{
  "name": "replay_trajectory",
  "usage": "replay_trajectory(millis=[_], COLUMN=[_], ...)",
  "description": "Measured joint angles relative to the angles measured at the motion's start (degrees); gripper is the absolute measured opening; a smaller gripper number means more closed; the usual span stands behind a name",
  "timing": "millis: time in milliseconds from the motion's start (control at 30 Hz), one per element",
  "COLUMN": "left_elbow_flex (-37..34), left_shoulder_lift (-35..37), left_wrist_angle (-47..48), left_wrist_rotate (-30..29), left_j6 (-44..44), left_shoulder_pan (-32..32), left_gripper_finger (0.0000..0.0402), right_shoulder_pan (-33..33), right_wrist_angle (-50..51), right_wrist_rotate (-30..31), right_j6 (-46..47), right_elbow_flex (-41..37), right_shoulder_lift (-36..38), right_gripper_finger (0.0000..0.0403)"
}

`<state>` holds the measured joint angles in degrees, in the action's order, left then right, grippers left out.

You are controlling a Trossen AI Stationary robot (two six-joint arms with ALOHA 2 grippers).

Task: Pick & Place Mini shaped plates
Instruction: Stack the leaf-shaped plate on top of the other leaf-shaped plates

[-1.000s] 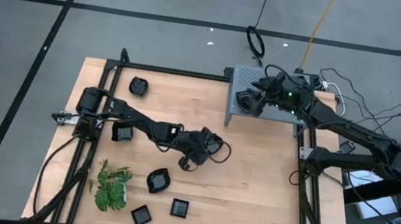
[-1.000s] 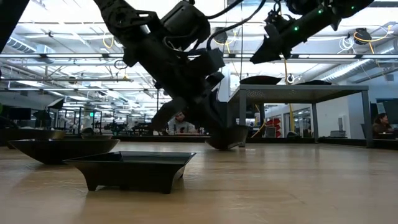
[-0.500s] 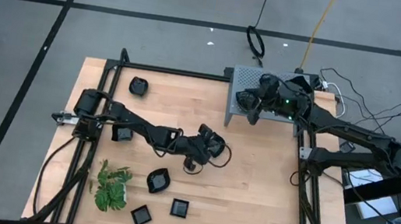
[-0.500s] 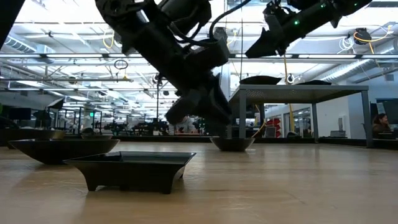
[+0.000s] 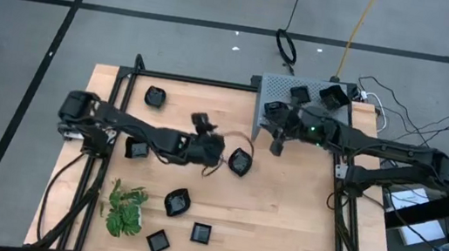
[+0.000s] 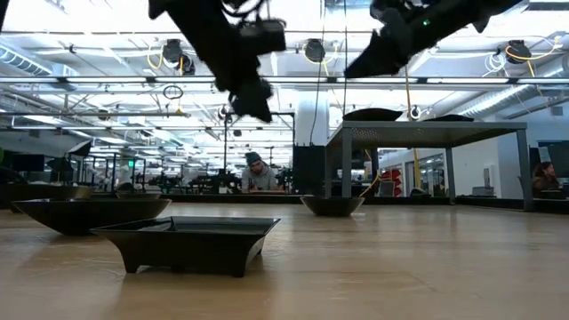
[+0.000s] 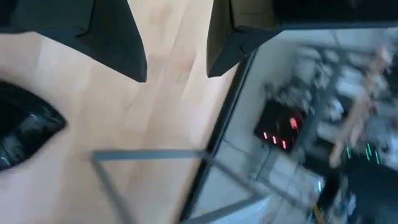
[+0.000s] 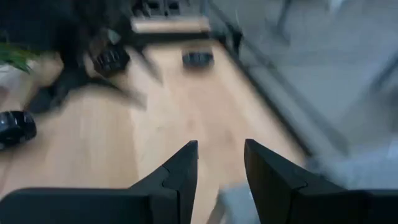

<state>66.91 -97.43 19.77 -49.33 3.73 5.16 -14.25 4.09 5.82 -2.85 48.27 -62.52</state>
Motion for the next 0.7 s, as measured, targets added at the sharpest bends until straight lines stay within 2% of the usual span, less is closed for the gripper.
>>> replay_trajectory(millis=[167,400,533,700], left_elbow_flex=[-0.1,-0.1,-0.1,-0.1], left_shoulder_lift=[8.0,18.2,22.8,28.3], left_wrist_angle=[3.0,-0.8,-4.1,-6.6], left_wrist_rotate=[0.4,0.2,0.1,0.6], left_j6=[-8.9,-5.2,-1.9,-1.3], left_shoulder_pan=[-2.1,-5.4,-7.4,-8.4], left_gripper_finger=[0.0173,0.0173,0.0173,0.0173], right_shoulder_pan=[2.0,6.0,8.7,11.8], right_wrist_angle=[7.8,14.6,14.0,7.9], right_wrist_rotate=[0.2,0.1,0.2,0.5], right_j6=[18.4,41.4,51.9,62.6], right_elbow_flex=[-0.1,-0.1,-0.1,-0.1], right_shoulder_lift=[-2.0,-6.8,-10.7,-16.8], right_gripper_finger=[0.0119,0.0119,0.0119,0.0119])
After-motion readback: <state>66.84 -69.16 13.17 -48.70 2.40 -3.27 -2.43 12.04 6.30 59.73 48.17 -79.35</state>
